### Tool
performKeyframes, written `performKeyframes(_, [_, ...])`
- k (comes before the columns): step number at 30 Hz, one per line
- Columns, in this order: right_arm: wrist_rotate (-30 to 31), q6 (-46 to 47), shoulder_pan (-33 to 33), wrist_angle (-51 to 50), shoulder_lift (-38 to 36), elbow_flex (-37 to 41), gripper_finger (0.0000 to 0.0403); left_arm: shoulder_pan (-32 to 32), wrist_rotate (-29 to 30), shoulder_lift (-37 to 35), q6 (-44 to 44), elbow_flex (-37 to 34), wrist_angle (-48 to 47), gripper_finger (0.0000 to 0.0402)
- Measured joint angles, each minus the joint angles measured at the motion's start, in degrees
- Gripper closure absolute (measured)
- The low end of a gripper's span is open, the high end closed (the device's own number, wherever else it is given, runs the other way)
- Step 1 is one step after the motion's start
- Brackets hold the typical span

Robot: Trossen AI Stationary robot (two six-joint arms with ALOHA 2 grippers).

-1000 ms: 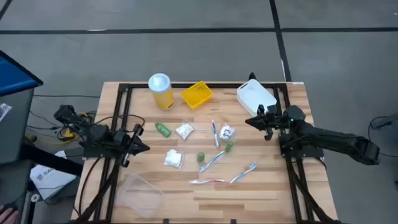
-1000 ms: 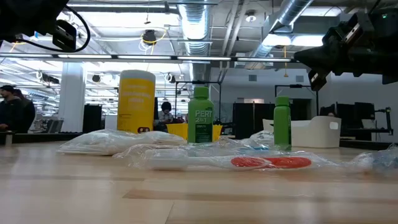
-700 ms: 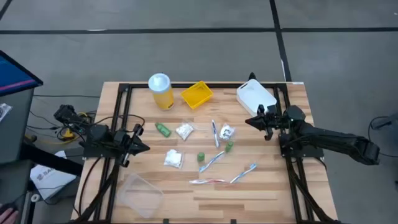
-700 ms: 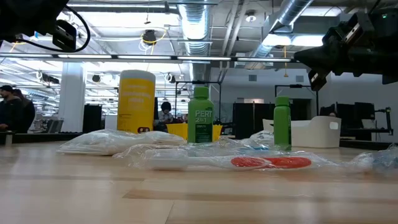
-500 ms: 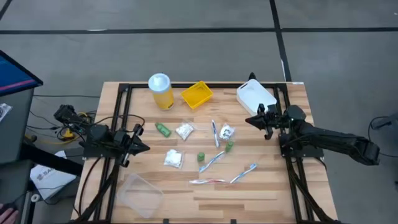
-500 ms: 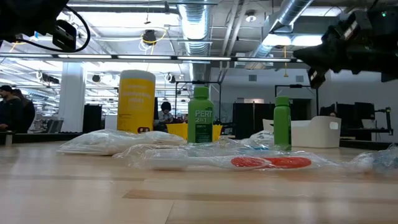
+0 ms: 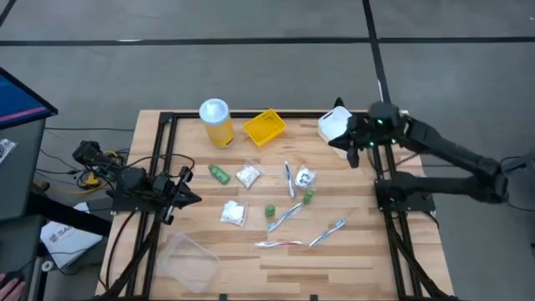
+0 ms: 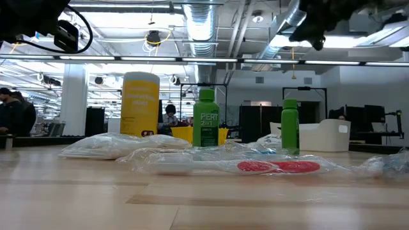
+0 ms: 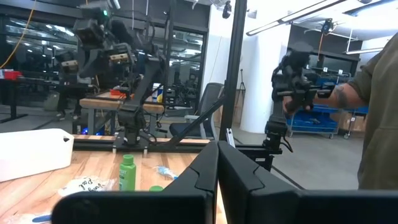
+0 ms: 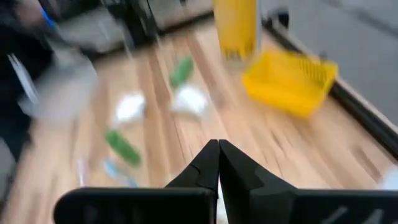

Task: Pick & Place Travel size toiletries
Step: Put the light blue toothbrush into the transparent bin

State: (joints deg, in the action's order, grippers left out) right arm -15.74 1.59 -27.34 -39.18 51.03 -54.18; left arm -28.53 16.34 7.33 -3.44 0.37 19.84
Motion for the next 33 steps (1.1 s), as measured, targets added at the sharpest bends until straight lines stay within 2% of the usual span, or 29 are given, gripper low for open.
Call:
performKeyframes(2, [4.70,-2.52,2.40,-8.37,4.80,-5.29,0.0393,0.00,0.09,0.02,0.00,-0.01,0.08,0.0400])
performKeyframes(6, [12.94,-2.11,7.17,-17.28,11.88,-11.23,0.0392,0.00,0.22,0.00,0.00,-0.01,0.32,0.0400])
performKeyframes(10, [10.34,3.05,11.84,-27.21,16.75,-11.64,0.0381,0.00,0.22,0.00,0.00,-0.01,0.49,0.0400])
performKeyframes(14, [8.89,7.21,20.34,-34.56,20.11,-9.92,0.0344,0.00,0.20,0.00,-0.02,-0.01,0.62,0.0400])
performKeyframes(17, [6.74,8.00,27.90,-32.60,21.02,-8.40,0.0304,0.02,0.20,0.00,-0.02,-0.01,0.77,0.0400])
performKeyframes(21, [5.08,8.56,37.96,-25.08,21.44,-5.96,0.0240,0.02,0.20,0.08,-0.02,-0.01,0.89,0.0400])
performKeyframes(26, [9.47,12.86,46.78,-12.53,21.43,-0.32,0.0163,0.02,0.17,0.45,-0.02,-0.01,0.82,0.0400])
performKeyframes(29, [10.32,15.78,48.80,-8.09,21.43,3.91,0.0142,0.01,0.17,0.44,-0.02,-0.01,0.88,0.0400])
performKeyframes(33, [10.92,16.03,50.61,-3.67,21.46,8.97,0.0138,0.00,0.17,0.44,-0.02,0.01,0.84,0.0400])
